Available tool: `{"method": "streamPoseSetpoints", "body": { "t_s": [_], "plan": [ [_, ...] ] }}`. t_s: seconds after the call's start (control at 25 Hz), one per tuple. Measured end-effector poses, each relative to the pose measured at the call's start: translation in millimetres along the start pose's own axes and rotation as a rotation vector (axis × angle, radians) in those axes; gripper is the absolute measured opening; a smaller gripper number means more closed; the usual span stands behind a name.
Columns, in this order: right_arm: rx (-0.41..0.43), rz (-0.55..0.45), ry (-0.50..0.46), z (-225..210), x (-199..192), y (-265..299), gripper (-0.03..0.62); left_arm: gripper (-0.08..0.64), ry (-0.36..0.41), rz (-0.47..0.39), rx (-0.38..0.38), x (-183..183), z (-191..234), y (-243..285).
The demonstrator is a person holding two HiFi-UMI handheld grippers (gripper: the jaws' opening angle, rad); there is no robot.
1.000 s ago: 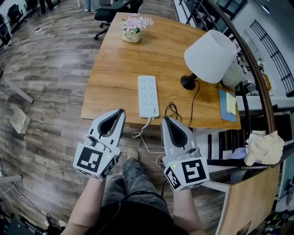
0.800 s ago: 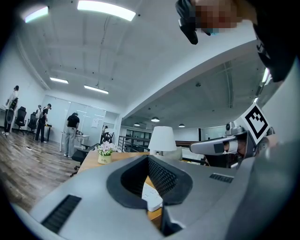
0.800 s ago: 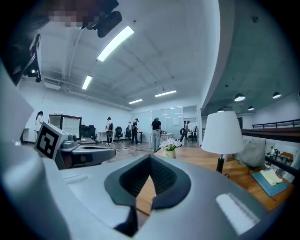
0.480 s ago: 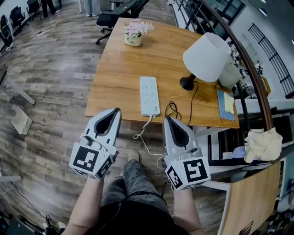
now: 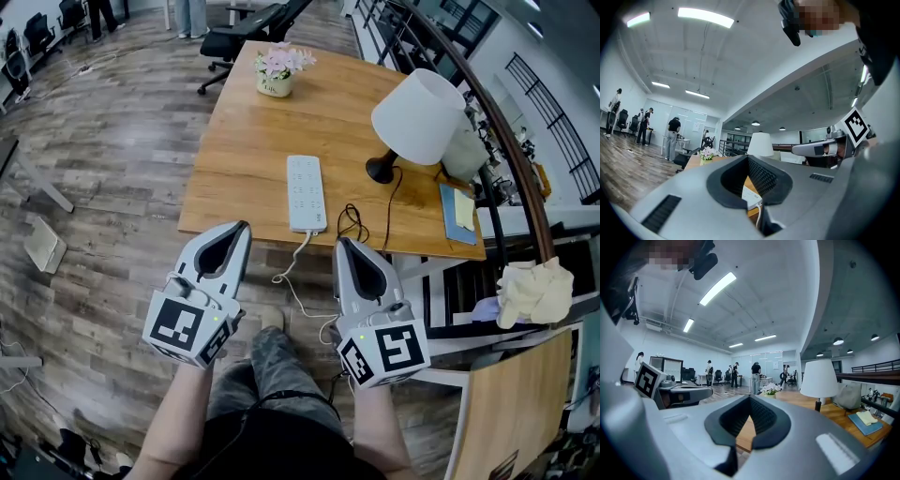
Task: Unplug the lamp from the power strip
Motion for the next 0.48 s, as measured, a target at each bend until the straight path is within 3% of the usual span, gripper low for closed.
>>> {"method": "streamPoseSetpoints", "body": {
  "t_s": [0.48],
  "plan": [
    [0.006,-0.005,-0.008,12,-2,-11,0.008,-0.005,0.008,-0.016,0.001,4,-5,-16]
  ]
}}
Point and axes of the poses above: the fingertips, and each gripper's own axes: y forward along the fingers, z to its left, x out of its top, the point moved 1 cm from there along -y, backward along the fingers, and after that the axes turned 13 degrees about y, right-handed, at the moved point
